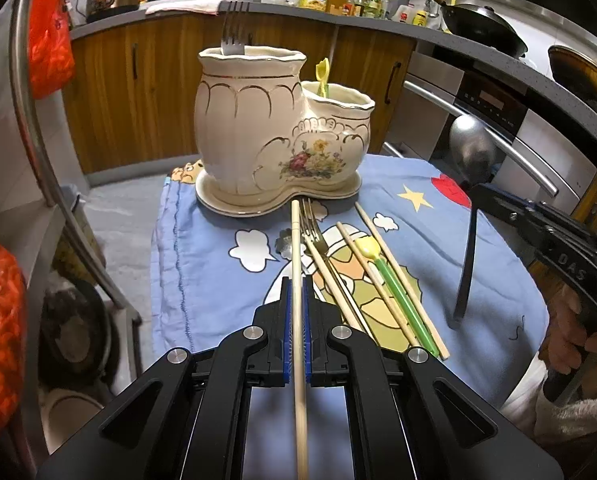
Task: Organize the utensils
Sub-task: 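Lift the chopstick with the left tool while the right tool carries the steel spoon to the holder, then drop chopstick into larger cup with left tool while right drops spoon in smaller cup, then grasp a wooden chopstick with the right tool while the left tool grasps the silver flower-topped spoon, then lift the chopstick with the right tool while the left tool lifts the flower spoon toward the holder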
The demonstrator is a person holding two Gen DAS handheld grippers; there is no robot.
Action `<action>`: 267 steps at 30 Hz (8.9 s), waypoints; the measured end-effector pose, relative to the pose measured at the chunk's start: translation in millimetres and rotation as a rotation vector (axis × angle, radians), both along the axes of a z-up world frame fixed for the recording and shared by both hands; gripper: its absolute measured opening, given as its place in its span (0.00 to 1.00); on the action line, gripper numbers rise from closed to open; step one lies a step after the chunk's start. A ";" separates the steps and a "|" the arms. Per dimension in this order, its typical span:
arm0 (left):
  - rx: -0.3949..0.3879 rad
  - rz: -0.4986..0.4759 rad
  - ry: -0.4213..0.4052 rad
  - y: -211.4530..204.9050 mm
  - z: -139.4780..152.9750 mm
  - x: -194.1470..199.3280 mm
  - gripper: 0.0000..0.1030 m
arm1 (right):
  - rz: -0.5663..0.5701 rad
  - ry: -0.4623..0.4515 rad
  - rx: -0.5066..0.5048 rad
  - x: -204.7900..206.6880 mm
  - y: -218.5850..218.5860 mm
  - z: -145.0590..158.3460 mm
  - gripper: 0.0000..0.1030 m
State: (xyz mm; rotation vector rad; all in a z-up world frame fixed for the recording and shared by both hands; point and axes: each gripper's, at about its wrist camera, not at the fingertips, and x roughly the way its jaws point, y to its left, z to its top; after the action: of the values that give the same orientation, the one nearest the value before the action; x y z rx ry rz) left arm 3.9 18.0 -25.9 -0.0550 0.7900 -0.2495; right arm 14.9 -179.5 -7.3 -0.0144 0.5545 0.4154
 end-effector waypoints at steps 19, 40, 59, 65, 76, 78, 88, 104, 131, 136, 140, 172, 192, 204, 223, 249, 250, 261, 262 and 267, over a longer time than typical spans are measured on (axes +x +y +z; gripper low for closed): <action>-0.026 -0.006 -0.102 6.4 36.5 -4.2 0.05 | 0.025 -0.115 0.011 -11.7 2.4 36.0 0.02; -0.091 0.023 -0.511 14.6 167.4 108.9 0.05 | -0.051 -0.250 0.094 100.6 25.0 116.6 0.02; -0.009 0.066 -0.634 -2.5 114.5 150.2 0.05 | -0.045 -0.175 0.088 155.6 43.5 67.6 0.02; -0.033 0.065 -0.600 9.1 105.0 135.7 0.05 | -0.026 -0.161 0.086 147.7 43.0 58.6 0.02; -0.003 0.076 -0.403 23.4 89.5 113.8 0.05 | -0.008 -0.119 0.073 138.8 43.4 41.5 0.02; 0.003 0.079 -0.354 24.8 86.6 115.2 0.05 | -0.009 -0.102 0.069 140.2 44.6 38.3 0.02; 0.015 0.097 -0.258 31.5 75.9 122.9 0.05 | -0.017 -0.050 0.062 152.5 48.4 30.2 0.02; 0.033 0.111 -0.248 28.0 75.6 128.1 0.06 | -0.050 -0.022 0.067 166.1 40.1 26.2 0.03; 0.088 0.145 -0.207 26.7 77.5 61.8 0.69 | -0.066 0.072 0.031 86.8 -4.5 14.5 0.79; 0.097 0.142 -0.133 25.3 53.1 48.3 0.74 | -0.070 0.125 0.002 70.7 -10.6 -2.6 0.82; 0.088 0.136 -0.076 21.7 31.3 41.1 0.75 | -0.056 0.156 -0.027 60.1 -7.1 -16.3 0.82; 0.110 0.026 0.063 -12.7 -40.5 38.9 0.75 | 0.019 0.421 -0.189 47.8 36.4 -72.2 0.20; 0.099 0.003 0.145 -30.0 -46.0 36.6 0.33 | 0.027 0.379 -0.116 42.5 21.6 -59.9 0.05; 0.239 0.049 0.208 -62.0 -47.0 44.2 0.28 | 0.049 0.326 -0.056 34.0 4.2 -49.5 0.05; 0.121 0.015 0.152 -42.5 -36.4 34.6 0.03 | 0.058 0.284 0.016 23.5 -8.8 -44.4 0.05; -0.006 -0.009 -0.223 -3.1 99.0 33.4 0.03 | 0.064 0.044 0.120 52.6 0.1 45.9 0.05; -0.013 -0.003 -0.239 0.1 104.4 37.0 0.03 | 0.063 0.028 0.125 58.0 2.2 50.4 0.05; -0.088 0.054 -0.388 23.3 142.0 105.3 0.03 | 0.026 -0.078 0.253 129.1 12.6 81.5 0.05; -0.090 0.054 -0.397 22.7 142.6 110.4 0.03 | 0.022 -0.087 0.267 135.3 13.7 82.5 0.05; -0.101 0.056 -0.441 19.7 138.5 132.2 0.03 | 0.027 -0.097 0.359 158.5 14.2 78.1 0.05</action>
State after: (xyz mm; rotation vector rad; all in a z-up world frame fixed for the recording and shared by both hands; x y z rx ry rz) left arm 136.2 37.7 112.6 -0.1126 0.3371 -0.2370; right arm 173.4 -165.2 70.9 0.3012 0.3789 0.5332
